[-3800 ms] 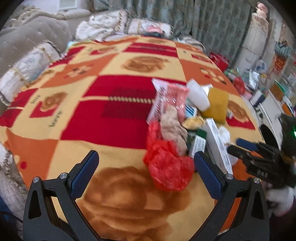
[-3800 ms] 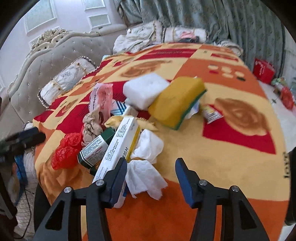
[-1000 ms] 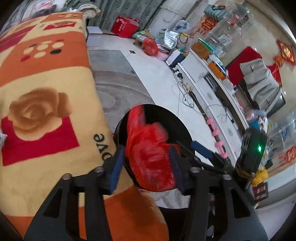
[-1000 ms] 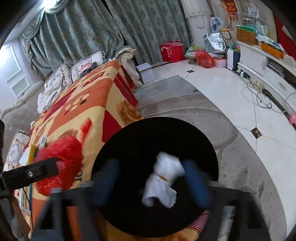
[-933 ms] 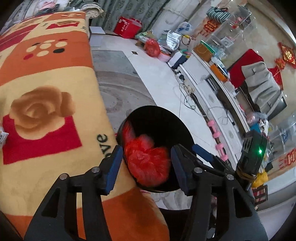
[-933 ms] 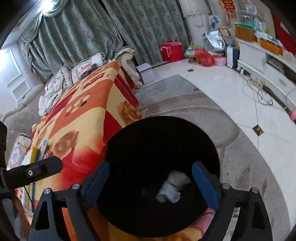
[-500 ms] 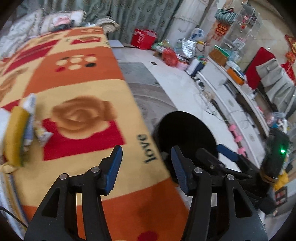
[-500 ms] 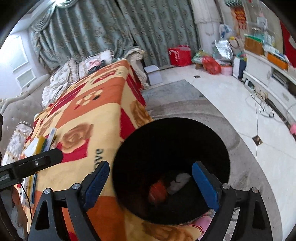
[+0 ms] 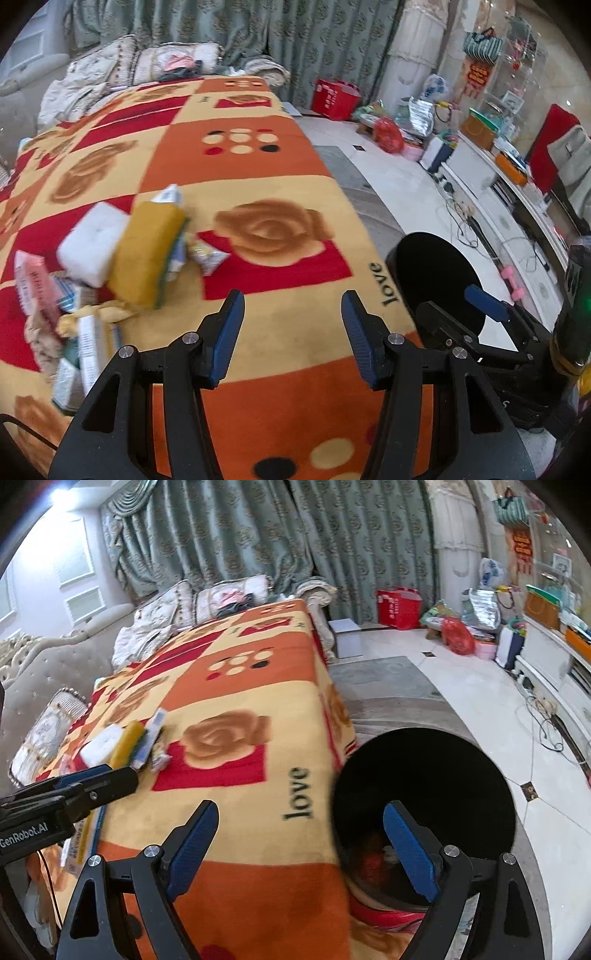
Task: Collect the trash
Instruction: 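Grasp the beige tissue with the left gripper while the right gripper grasps the white medicine box, then carry both items to the black bin and open both grippers over it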
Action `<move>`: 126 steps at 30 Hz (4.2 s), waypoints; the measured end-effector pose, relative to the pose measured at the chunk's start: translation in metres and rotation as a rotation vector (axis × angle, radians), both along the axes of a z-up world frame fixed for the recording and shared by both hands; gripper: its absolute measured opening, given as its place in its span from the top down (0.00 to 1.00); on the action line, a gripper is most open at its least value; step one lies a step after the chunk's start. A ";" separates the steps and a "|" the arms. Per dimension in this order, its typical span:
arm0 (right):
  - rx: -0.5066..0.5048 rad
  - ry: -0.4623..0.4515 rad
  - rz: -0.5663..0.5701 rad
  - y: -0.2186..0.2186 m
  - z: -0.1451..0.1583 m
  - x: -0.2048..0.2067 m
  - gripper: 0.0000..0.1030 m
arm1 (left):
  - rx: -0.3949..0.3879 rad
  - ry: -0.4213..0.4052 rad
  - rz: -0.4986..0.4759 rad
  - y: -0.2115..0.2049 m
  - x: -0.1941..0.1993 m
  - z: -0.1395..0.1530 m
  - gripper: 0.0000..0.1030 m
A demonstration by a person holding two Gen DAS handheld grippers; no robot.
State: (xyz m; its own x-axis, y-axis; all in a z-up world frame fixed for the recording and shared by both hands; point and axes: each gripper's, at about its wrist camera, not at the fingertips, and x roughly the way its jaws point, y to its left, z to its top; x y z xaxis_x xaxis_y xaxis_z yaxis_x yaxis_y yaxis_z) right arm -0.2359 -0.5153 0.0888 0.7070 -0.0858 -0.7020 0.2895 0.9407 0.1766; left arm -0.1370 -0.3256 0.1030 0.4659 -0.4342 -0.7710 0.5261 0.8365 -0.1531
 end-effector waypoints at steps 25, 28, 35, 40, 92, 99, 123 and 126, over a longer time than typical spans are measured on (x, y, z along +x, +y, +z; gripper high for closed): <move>0.164 0.062 0.415 0.178 -0.017 0.076 0.13 | 0.065 0.004 0.357 0.231 0.035 -0.006 0.48; 0.235 0.089 0.487 0.206 -0.027 0.091 0.13 | 0.051 0.032 0.398 0.250 0.042 -0.010 0.48; 0.210 0.173 0.464 0.214 -0.057 0.111 0.13 | 0.039 0.071 0.401 0.257 0.051 -0.023 0.48; 0.162 0.162 0.340 0.167 -0.047 0.101 0.13 | 0.028 0.112 0.369 0.245 0.066 -0.041 0.48; -0.054 0.136 0.439 0.175 -0.053 0.074 0.60 | -0.062 0.034 0.137 0.168 0.025 -0.002 0.74; -0.030 0.070 0.384 0.144 -0.025 0.058 0.60 | -0.076 0.034 0.097 0.138 0.024 0.000 0.74; -0.024 0.010 0.171 0.052 -0.004 0.026 0.60 | -0.066 0.047 -0.048 0.035 0.015 -0.005 0.74; -0.023 0.010 0.141 0.038 -0.003 0.022 0.60 | -0.066 0.053 -0.066 0.022 0.015 -0.006 0.74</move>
